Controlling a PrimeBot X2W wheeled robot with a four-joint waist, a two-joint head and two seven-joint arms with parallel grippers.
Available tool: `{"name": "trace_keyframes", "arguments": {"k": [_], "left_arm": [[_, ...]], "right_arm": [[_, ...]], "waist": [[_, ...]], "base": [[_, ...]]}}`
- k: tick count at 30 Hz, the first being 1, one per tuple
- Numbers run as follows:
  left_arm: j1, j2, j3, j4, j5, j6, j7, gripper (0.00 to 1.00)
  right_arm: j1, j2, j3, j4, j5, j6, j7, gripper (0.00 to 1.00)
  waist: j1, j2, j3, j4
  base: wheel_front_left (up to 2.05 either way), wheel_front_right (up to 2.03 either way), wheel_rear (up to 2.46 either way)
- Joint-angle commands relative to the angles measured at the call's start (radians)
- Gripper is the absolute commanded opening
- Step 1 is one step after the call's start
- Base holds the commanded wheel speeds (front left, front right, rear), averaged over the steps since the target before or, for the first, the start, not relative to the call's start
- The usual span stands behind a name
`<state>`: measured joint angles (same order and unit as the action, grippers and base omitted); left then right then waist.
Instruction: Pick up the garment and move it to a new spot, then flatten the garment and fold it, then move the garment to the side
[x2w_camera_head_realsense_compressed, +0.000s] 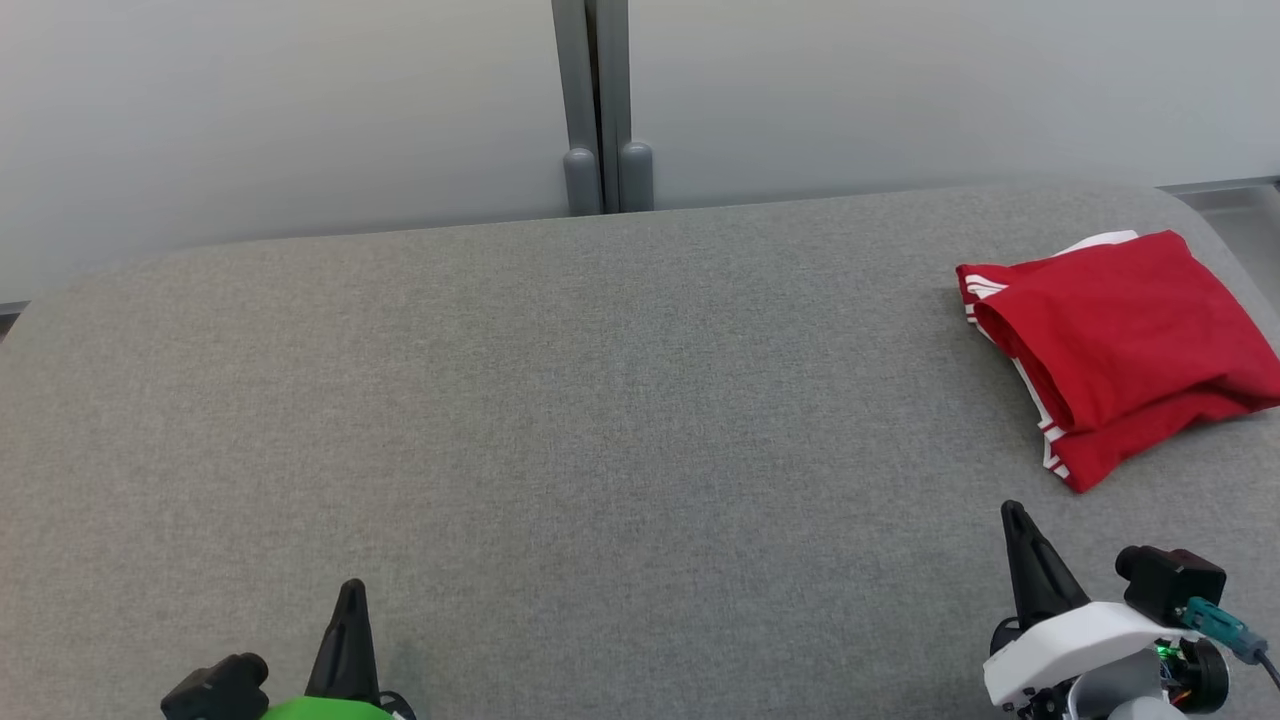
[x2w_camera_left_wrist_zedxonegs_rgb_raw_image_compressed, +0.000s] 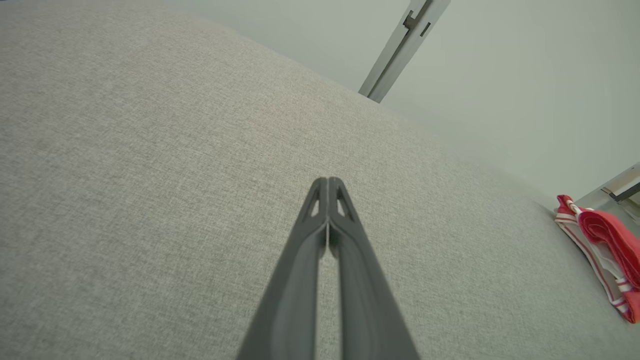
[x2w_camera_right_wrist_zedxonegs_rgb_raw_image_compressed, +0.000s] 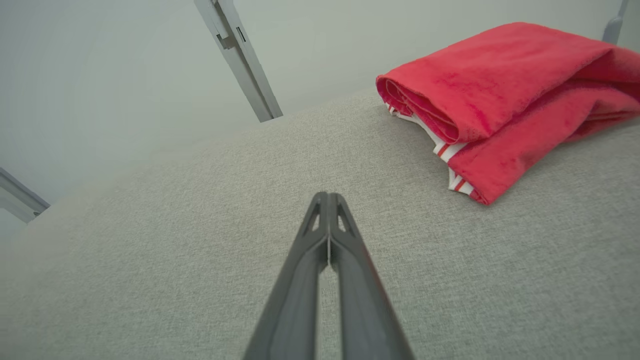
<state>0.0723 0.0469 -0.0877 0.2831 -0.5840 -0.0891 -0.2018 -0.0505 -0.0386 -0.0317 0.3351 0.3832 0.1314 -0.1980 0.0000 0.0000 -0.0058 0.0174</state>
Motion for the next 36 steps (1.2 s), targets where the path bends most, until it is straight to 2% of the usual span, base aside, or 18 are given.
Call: {"name": "trace_keyframes", "arguments": {"k": [1,22,36], "left_arm": [[-0.031,0.004,0.012,-0.017,-0.041,-0.007,0.009,0.0],[-0.076,0.008,0.062,-0.024,-0.321,-0.017,0.092,0.0],[-0.101,0.009,0.09,-0.028,-0.472,-0.023,0.139,0.0]], "right_arm": [[-0.02,-0.004,-0.006,-0.021,0.046,0.0,0.01,0.0],[-0.033,-0.007,-0.027,-0.044,0.378,0.0,0.093,0.0],[-0.039,-0.009,-0.039,-0.055,0.558,-0.001,0.14,0.0]], "waist": [[0.0,0.0,0.0,0.0],[0.0,0.0,0.002,-0.003],[0.0,0.0,0.003,-0.006]], "base": [[0.0,0.0,0.0],[0.0,0.0,0.0],[0.0,0.0,0.0]]}}
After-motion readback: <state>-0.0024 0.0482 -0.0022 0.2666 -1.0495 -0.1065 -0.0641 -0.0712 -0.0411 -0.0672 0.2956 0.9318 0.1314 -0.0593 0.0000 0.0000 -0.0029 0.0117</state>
